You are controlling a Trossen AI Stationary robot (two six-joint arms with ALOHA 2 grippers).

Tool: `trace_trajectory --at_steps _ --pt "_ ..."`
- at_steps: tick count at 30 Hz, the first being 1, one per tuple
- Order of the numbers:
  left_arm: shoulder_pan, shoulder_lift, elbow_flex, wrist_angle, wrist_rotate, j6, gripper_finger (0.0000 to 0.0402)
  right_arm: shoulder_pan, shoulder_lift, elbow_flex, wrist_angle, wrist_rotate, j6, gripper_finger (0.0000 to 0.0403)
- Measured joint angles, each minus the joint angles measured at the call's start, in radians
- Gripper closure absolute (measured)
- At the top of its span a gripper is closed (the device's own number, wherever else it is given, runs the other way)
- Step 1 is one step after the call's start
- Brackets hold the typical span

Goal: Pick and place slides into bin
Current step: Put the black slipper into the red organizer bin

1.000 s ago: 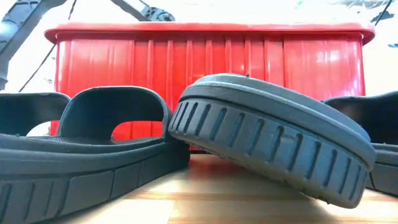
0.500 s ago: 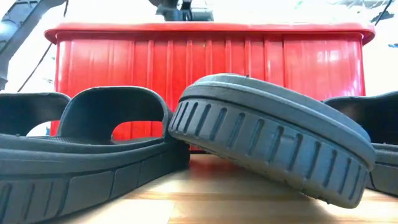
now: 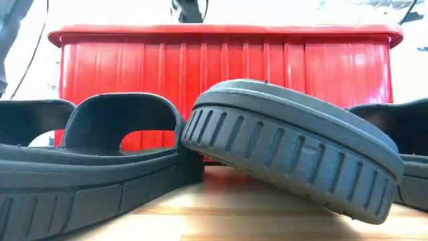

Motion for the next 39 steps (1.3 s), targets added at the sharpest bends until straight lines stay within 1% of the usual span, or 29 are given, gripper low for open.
trace_trajectory --at_steps 2,5,8,11,14,17,21,24,28,32,36,39 --pt "-0.039 -0.033 0.000 0.031 0.028 -0.014 0.0195 0.034 0.000 0.000 0.000 0.036 0.042 0.0217" --pt "-0.111 -0.068 0.001 0.085 0.028 -0.027 0.0195 0.077 0.000 0.000 0.000 0.077 0.083 0.0217" --pt "-0.181 -0.078 0.001 0.121 0.019 -0.051 0.0195 0.113 0.001 0.000 0.000 0.088 0.099 0.0217" --pt "-0.246 -0.079 0.001 0.117 -0.012 -0.092 0.0195 0.143 0.001 0.000 0.000 0.088 0.104 0.0217" --pt "-0.310 -0.079 0.001 0.093 -0.077 -0.155 0.0195 0.168 0.002 0.000 0.000 0.088 0.104 0.0217" --pt "-0.376 -0.079 0.001 0.083 -0.165 -0.225 0.0195 0.191 0.003 -0.007 0.008 0.090 0.104 0.0217" --pt "-0.462 -0.078 0.001 0.083 -0.276 -0.316 0.0195 0.217 0.003 -0.096 0.071 0.080 0.105 0.0217" --pt "-0.528 -0.078 0.001 0.082 -0.362 -0.384 0.0195 0.248 0.004 -0.185 0.163 0.053 0.105 0.0217" --pt "-0.617 -0.078 0.000 0.082 -0.488 -0.452 0.0195 0.273 0.004 -0.318 0.390 0.042 0.099 0.0217" --pt "-0.697 -0.078 0.000 0.079 -0.615 -0.490 0.0195 0.272 0.004 -0.438 0.610 0.041 0.067 0.0217" --pt "-0.755 -0.083 0.000 0.021 -0.745 -0.546 0.0195 0.257 0.004 -0.539 0.759 0.034 0.045 0.0217" --pt "-0.800 -0.101 -0.001 -0.054 -0.818 -0.622 0.0195 0.241 0.006 -0.609 0.869 0.013 0.043 0.0217"
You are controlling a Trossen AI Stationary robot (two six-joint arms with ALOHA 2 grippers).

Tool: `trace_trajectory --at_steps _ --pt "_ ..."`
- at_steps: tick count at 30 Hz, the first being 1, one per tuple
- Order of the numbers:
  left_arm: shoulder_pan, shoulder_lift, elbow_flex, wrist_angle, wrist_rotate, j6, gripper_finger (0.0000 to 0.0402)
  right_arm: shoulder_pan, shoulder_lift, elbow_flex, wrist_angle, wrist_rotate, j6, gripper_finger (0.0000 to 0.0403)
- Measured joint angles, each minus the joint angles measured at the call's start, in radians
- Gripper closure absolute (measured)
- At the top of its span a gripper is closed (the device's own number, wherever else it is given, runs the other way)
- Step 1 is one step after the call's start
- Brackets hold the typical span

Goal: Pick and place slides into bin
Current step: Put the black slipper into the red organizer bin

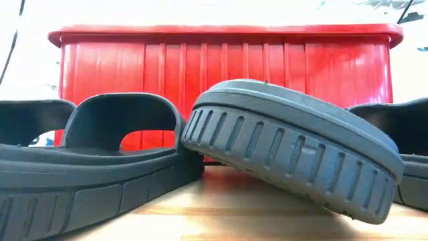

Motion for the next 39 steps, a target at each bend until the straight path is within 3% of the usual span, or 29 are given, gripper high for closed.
trace_trajectory --at_steps 7,12,20,27,35,39 --pt "-0.150 -0.041 0.000 -0.184 -0.152 -0.258 0.0195 -0.051 0.127 -0.023 0.161 -0.082 -0.080 0.0217" --pt "-0.260 -0.051 -0.002 -0.183 -0.265 -0.354 0.0195 -0.079 0.247 0.016 0.145 -0.122 -0.099 0.0217" --pt "-0.320 -0.055 -0.002 -0.184 -0.289 -0.438 0.0195 -0.103 0.431 0.160 -0.130 -0.110 -0.097 0.0217" --pt "-0.323 -0.055 -0.002 -0.183 -0.291 -0.447 0.0195 -0.127 0.539 0.246 -0.242 -0.102 -0.092 0.0217" --pt "-0.323 -0.055 -0.002 -0.183 -0.309 -0.447 0.0195 -0.149 0.584 0.281 -0.318 -0.099 -0.045 0.0219" --pt "-0.323 -0.055 -0.002 -0.183 -0.317 -0.447 0.0195 -0.162 0.584 0.281 -0.336 -0.099 -0.044 0.0248"
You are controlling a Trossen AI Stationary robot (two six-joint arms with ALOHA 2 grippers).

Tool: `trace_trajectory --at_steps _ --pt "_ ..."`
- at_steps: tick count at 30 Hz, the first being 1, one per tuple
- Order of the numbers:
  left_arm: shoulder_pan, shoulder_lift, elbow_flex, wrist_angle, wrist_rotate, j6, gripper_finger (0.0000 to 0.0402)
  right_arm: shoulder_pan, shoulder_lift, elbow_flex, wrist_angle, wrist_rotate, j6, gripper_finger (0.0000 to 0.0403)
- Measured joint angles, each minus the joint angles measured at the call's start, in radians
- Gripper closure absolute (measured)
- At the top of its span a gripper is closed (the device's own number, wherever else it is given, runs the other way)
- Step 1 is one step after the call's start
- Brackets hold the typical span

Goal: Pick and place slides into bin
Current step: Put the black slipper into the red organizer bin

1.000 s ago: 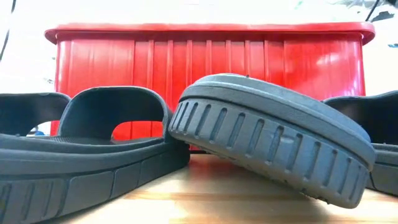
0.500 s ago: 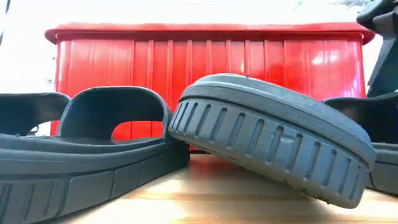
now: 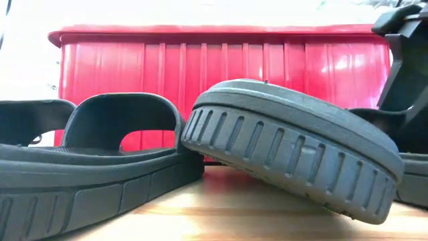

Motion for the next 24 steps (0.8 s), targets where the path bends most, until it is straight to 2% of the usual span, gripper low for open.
trace_trajectory --at_steps 2,5,7,14,24 --pt "0.000 0.000 0.000 0.000 0.000 0.000 0.0195 -0.004 0.000 0.000 -0.013 0.001 0.000 0.0284" --pt "0.000 0.000 0.000 0.000 0.000 0.000 0.0195 -0.005 -0.008 -0.001 -0.031 0.004 0.000 0.0362" --pt "0.000 0.000 0.000 0.000 0.000 0.000 0.0195 -0.005 -0.018 -0.002 -0.035 0.005 -0.001 0.0388" --pt "0.000 0.000 0.000 0.000 0.000 0.001 0.0195 0.024 -0.084 -0.003 -0.077 -0.021 0.125 0.0396" --pt "0.000 0.000 0.000 0.000 -0.052 0.050 0.0195 0.126 -0.288 -0.003 -0.088 -0.018 0.269 0.0400"
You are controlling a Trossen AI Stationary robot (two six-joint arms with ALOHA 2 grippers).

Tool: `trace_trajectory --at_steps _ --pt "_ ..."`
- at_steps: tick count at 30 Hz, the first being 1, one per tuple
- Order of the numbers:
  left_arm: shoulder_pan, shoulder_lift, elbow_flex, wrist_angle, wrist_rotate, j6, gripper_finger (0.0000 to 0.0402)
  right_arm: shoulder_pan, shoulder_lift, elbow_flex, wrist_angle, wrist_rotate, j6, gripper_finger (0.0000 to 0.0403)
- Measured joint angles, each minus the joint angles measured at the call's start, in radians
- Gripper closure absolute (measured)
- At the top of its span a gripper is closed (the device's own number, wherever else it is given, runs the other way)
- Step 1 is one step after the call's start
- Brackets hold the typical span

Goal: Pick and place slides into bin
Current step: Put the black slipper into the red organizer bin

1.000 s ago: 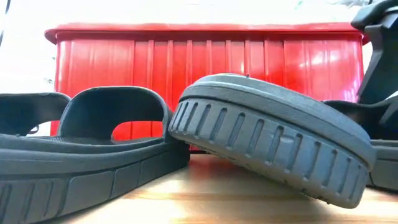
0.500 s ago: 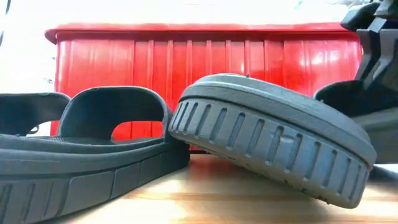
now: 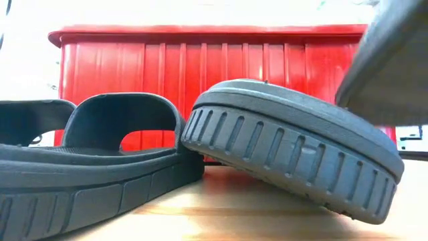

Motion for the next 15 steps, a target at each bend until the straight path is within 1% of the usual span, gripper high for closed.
trace_trajectory --at_steps 4,8,10,15 --pt "0.002 0.000 0.000 0.000 -0.028 0.024 0.0195 0.022 -0.097 0.000 0.047 0.021 0.021 0.0400" --pt "0.013 0.000 0.000 0.000 -0.030 0.048 0.0195 0.026 -0.177 0.000 0.087 0.112 0.012 0.0401" --pt "0.019 0.000 0.000 0.000 -0.031 0.049 0.0195 0.018 -0.212 0.001 0.115 0.145 -0.024 0.0401" --pt "0.024 0.000 0.000 0.000 -0.032 0.054 0.0195 -0.027 -0.281 0.001 0.150 0.175 -0.132 0.0402"
